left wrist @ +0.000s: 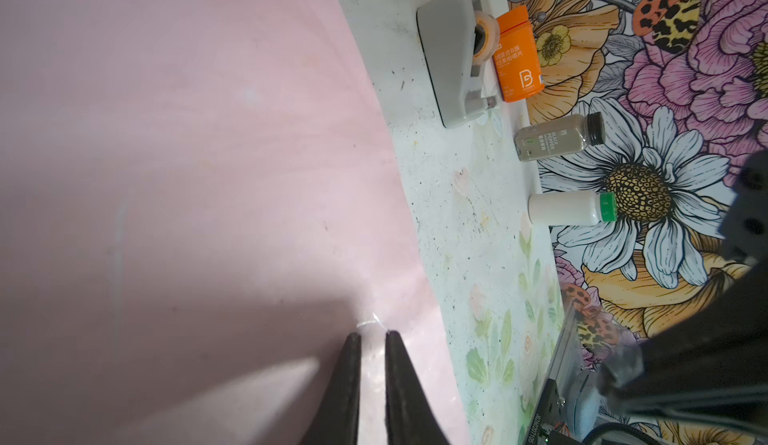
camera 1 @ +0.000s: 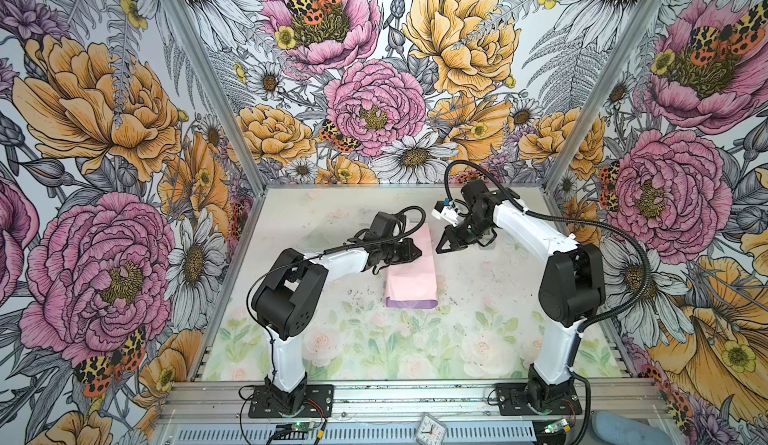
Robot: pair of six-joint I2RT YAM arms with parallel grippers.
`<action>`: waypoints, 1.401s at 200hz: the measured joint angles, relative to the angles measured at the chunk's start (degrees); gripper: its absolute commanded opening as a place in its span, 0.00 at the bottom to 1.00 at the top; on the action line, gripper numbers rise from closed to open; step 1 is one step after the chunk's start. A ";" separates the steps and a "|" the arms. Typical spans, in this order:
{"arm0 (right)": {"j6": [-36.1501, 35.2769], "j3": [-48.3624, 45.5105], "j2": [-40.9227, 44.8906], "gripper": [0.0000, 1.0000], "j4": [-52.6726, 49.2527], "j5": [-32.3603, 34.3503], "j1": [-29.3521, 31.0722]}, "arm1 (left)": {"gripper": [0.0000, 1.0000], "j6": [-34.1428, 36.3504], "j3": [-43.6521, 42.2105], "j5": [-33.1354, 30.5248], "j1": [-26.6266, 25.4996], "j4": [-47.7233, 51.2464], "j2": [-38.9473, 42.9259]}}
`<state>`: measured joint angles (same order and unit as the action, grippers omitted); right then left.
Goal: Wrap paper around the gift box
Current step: 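Lift and reposition the right gripper along the seam, pressing the tape again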
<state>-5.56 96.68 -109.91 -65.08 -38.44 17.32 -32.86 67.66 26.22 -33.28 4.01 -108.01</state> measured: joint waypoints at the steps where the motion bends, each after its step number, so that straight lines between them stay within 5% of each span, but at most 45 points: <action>1: 0.00 0.13 -0.07 0.00 0.02 -0.09 0.00 | 0.15 0.00 0.00 0.00 0.00 0.00 0.00; 280: -0.04 3.78 -10.97 0.00 0.20 3.34 1.27 | 0.15 0.00 0.02 0.00 0.02 0.92 0.61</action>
<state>-5.61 100.47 -120.88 -64.88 -35.09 18.59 -32.86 67.68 26.22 -33.26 4.93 -107.39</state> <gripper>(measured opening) 0.042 0.152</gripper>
